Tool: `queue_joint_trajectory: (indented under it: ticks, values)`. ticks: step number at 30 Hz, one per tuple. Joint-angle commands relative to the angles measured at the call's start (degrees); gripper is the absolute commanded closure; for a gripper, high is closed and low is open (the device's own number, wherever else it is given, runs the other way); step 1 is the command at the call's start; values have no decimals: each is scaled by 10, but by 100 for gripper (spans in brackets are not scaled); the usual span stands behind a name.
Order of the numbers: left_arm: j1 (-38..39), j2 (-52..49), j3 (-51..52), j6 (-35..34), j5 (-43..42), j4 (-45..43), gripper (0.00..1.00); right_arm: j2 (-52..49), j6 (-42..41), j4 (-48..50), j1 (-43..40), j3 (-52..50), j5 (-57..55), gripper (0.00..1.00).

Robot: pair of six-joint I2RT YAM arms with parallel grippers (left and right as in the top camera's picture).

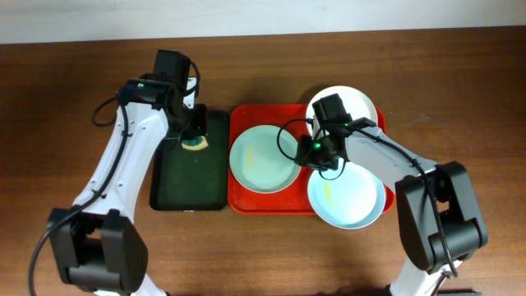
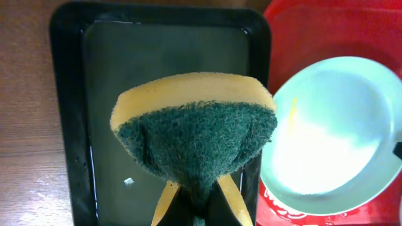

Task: Clean dirty plates on tray and stack at the side
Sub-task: 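Lift the sponge with the left gripper toward the pale green plate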

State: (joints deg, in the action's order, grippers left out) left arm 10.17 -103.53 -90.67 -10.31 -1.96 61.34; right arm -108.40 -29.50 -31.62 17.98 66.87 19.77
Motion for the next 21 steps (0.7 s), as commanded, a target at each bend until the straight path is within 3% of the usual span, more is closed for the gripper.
queue_joint_trajectory:
  ticks: [1,5,11,15,21]
  values:
    - [0,-15,-10,-5,-10,0,100,3,-8,0,0,21,-26,66]
    - [0,-16,-10,-5,-19,-2,100,2,-8,0,5,12,-81,71]
    - [0,-16,-10,-6,-33,-6,100,1,-8,14,23,6,-85,71]
    - [2,-16,-10,-6,-43,-8,100,0,-8,20,27,6,-85,81]
    - [10,-16,-10,-6,-43,-9,100,-7,-8,19,26,6,-85,83]
